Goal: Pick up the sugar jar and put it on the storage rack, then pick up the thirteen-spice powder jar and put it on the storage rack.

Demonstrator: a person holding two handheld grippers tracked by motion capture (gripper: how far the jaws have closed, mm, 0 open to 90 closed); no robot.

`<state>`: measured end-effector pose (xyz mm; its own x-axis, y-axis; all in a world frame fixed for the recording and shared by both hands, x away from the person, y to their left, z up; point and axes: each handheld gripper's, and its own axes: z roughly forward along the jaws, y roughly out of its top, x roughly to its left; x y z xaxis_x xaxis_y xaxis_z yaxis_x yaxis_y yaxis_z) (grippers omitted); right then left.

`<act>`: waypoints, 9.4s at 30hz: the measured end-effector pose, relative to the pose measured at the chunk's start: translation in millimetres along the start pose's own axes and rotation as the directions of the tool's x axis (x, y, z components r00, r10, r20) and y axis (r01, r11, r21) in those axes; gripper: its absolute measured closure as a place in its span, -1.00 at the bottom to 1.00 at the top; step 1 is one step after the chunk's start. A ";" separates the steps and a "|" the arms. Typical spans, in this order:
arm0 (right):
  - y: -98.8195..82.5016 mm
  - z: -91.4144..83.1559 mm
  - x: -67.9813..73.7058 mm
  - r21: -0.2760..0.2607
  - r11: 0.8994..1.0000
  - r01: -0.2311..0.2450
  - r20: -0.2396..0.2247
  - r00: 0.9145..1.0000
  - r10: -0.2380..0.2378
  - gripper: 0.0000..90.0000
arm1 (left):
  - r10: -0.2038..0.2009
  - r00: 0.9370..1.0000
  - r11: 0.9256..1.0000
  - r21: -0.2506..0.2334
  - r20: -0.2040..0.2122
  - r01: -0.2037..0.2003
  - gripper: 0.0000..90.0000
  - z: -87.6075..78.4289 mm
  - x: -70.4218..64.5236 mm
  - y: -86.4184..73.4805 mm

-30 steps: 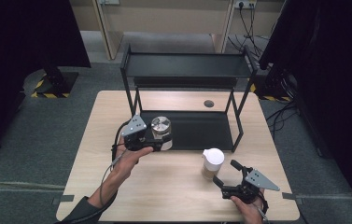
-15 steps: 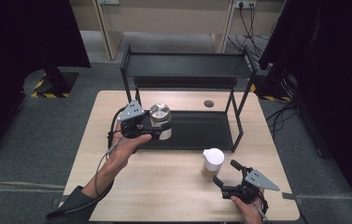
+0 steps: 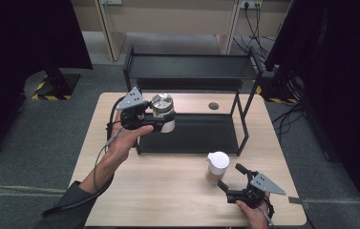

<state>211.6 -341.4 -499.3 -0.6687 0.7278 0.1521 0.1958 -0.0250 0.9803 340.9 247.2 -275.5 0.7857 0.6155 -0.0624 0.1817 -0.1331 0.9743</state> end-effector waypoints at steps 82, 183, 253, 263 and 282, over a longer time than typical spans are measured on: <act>-0.9 0.6 -1.7 0.005 1.000 -0.008 -0.006 1.000 0.008 -0.98 | -0.026 0.946 1.000 -0.004 -0.323 0.026 -0.31 55.8 27.4 122.2; -2.3 3.0 -0.1 0.009 1.000 -0.012 -0.015 1.000 0.012 -0.98 | -0.053 0.998 0.992 -0.121 -0.031 0.049 -0.98 8.0 -42.6 -24.5; -3.2 3.9 -1.1 0.009 1.000 -0.013 -0.024 1.000 0.013 -0.98 | -0.024 0.996 0.997 -0.067 0.081 0.029 -0.98 0.4 -65.1 -220.4; -3.2 4.0 -0.8 0.008 1.000 -0.010 -0.025 1.000 0.010 -0.98 | -0.015 0.997 0.998 -0.063 0.078 0.020 -0.98 0.5 -66.4 -225.6; -3.1 4.0 -0.6 0.006 1.000 -0.006 -0.022 1.000 0.006 -0.98 | -0.021 0.998 0.998 -0.065 0.063 0.025 -0.98 0.1 -66.5 -227.4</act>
<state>214.3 -339.0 -503.0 -0.6829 0.7127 0.1603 0.2039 -0.0248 0.9787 247.4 236.4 -493.0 0.8173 0.5681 -0.0961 0.1620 -0.0666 0.9845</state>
